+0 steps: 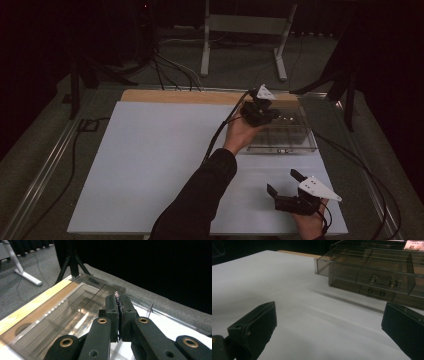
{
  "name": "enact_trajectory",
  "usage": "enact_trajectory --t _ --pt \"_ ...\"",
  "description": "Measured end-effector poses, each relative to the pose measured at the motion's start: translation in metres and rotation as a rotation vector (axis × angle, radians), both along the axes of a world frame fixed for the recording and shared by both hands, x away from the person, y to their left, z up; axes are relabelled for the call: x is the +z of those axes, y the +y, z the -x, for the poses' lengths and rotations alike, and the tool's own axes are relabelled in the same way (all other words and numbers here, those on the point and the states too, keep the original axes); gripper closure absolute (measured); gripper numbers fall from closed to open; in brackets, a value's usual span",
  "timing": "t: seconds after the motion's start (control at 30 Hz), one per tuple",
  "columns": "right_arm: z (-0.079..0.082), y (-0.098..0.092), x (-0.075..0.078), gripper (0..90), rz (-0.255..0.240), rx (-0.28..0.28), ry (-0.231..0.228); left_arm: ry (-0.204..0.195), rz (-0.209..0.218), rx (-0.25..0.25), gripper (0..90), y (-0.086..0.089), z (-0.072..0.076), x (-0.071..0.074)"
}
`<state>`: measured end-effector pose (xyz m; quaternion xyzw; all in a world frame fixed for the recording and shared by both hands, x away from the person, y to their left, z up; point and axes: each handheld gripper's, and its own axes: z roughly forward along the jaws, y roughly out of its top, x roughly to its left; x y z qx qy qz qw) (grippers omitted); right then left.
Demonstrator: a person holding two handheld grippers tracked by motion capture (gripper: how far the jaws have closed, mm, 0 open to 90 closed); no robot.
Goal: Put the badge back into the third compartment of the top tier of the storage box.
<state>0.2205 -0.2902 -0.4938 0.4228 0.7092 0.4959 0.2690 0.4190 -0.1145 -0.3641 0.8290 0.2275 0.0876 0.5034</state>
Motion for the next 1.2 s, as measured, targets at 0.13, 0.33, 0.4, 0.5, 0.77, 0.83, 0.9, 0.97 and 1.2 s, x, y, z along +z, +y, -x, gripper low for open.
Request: enact_trajectory --t 0.13,0.33,0.4,0.5,0.77,0.83,0.9,0.97,1.2 --pt "-0.001 -0.001 0.0 0.0 -0.005 -0.003 0.003 0.007 0.005 -0.013 89.0 -0.015 0.001 -0.002" --pt "0.001 -0.001 0.0 0.0 -0.006 0.0 0.002 0.014 -0.015 -0.039 89.0 -0.037 0.002 -0.005" --pt "0.001 -0.001 0.0 0.0 -0.007 0.001 0.003 0.014 -0.021 -0.046 89.0 -0.044 0.002 -0.005" --pt "0.001 -0.001 0.0 0.0 -0.01 0.0 0.003 0.019 -0.028 -0.056 89.0 -0.053 0.001 -0.008" --pt "0.001 -0.001 0.001 0.0 -0.014 0.0 0.003 0.051 -0.094 -0.079 88.9 -0.078 0.002 -0.027" --pt "0.001 -0.001 0.001 0.0 -0.015 0.001 0.002 0.056 -0.12 -0.085 88.9 -0.082 0.003 -0.033" --pt "0.002 -0.002 0.001 0.0 -0.016 0.001 0.001 0.068 -0.136 -0.086 88.8 -0.085 0.003 -0.038" --pt "0.002 -0.002 0.001 0.0 -0.016 0.0 0.001 0.079 -0.148 -0.084 88.8 -0.087 0.002 -0.041" --pt "0.002 -0.002 0.001 0.0 -0.017 0.0 0.001 0.111 -0.103 -0.092 83.9 -0.089 0.001 -0.043"
